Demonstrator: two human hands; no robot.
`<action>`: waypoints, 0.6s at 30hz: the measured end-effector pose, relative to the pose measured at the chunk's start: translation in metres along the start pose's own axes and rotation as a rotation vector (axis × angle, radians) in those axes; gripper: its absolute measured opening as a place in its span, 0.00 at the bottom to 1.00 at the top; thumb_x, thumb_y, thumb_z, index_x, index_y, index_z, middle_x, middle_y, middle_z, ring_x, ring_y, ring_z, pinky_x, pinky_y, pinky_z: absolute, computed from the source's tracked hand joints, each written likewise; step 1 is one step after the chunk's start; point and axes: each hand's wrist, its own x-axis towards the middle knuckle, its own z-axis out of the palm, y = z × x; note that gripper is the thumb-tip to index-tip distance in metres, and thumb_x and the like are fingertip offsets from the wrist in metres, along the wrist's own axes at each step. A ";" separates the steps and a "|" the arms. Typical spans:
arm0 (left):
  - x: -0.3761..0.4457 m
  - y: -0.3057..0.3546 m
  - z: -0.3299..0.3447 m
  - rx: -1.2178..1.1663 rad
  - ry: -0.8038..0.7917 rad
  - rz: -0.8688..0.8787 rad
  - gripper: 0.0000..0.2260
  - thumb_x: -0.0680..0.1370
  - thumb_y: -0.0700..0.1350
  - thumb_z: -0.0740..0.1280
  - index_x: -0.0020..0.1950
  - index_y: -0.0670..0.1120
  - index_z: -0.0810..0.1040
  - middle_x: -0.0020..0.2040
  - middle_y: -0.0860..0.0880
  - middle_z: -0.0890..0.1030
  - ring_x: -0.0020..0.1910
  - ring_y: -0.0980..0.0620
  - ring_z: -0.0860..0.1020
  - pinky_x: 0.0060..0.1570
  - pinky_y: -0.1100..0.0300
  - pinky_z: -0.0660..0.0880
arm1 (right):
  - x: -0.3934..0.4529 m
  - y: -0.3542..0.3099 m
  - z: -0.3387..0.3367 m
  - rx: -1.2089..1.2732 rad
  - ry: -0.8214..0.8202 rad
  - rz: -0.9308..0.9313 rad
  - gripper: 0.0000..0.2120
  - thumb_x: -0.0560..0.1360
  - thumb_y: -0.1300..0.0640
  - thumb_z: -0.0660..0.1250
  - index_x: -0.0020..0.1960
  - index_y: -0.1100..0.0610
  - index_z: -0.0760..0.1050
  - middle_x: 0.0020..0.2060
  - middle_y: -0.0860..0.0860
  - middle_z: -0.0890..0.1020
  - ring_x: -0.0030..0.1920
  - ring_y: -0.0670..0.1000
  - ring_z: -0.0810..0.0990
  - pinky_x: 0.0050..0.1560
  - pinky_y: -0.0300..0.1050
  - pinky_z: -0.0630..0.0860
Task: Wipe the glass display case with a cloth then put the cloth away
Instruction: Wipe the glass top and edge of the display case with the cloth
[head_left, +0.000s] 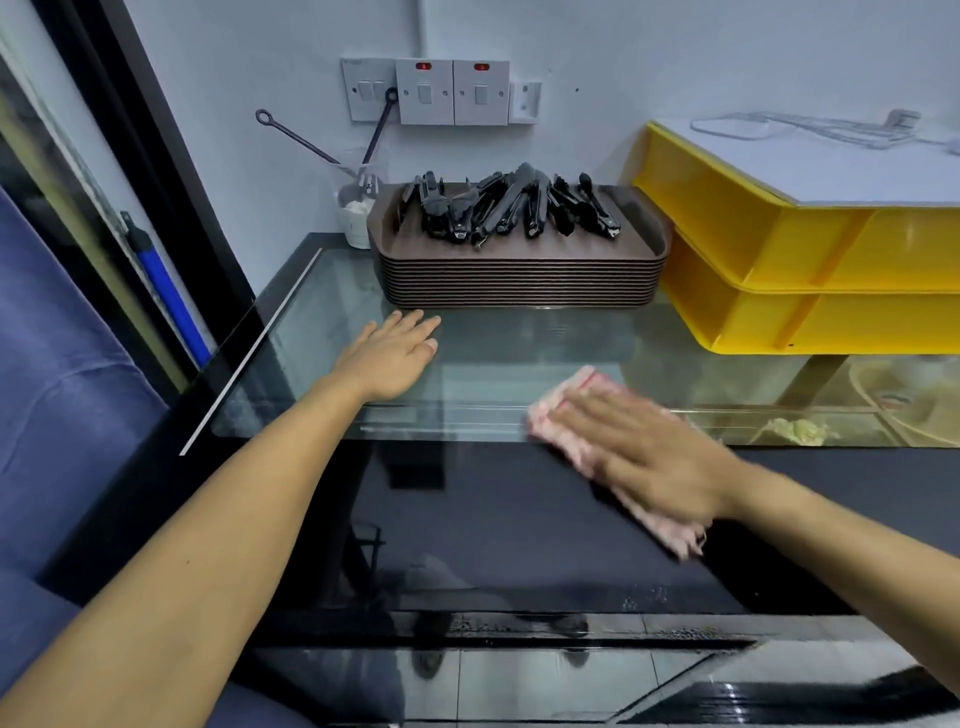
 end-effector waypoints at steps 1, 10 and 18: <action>0.001 0.000 0.000 -0.001 0.002 0.002 0.25 0.88 0.58 0.44 0.85 0.59 0.49 0.86 0.55 0.47 0.85 0.51 0.44 0.82 0.49 0.40 | 0.015 0.017 -0.001 0.006 0.015 0.103 0.29 0.82 0.33 0.35 0.81 0.38 0.38 0.84 0.42 0.41 0.80 0.39 0.31 0.78 0.39 0.28; 0.000 -0.010 -0.007 -0.066 -0.004 0.067 0.24 0.88 0.58 0.49 0.85 0.57 0.54 0.86 0.51 0.51 0.85 0.49 0.48 0.81 0.48 0.43 | 0.052 -0.128 0.011 0.004 0.039 -0.198 0.29 0.87 0.40 0.41 0.85 0.47 0.42 0.83 0.47 0.39 0.82 0.47 0.32 0.79 0.46 0.27; -0.010 -0.047 -0.010 -0.083 0.033 0.014 0.26 0.87 0.59 0.50 0.85 0.56 0.56 0.86 0.50 0.52 0.85 0.47 0.48 0.82 0.49 0.43 | 0.012 -0.012 0.000 0.065 0.018 0.041 0.36 0.78 0.26 0.29 0.82 0.37 0.42 0.83 0.41 0.44 0.81 0.39 0.34 0.79 0.39 0.30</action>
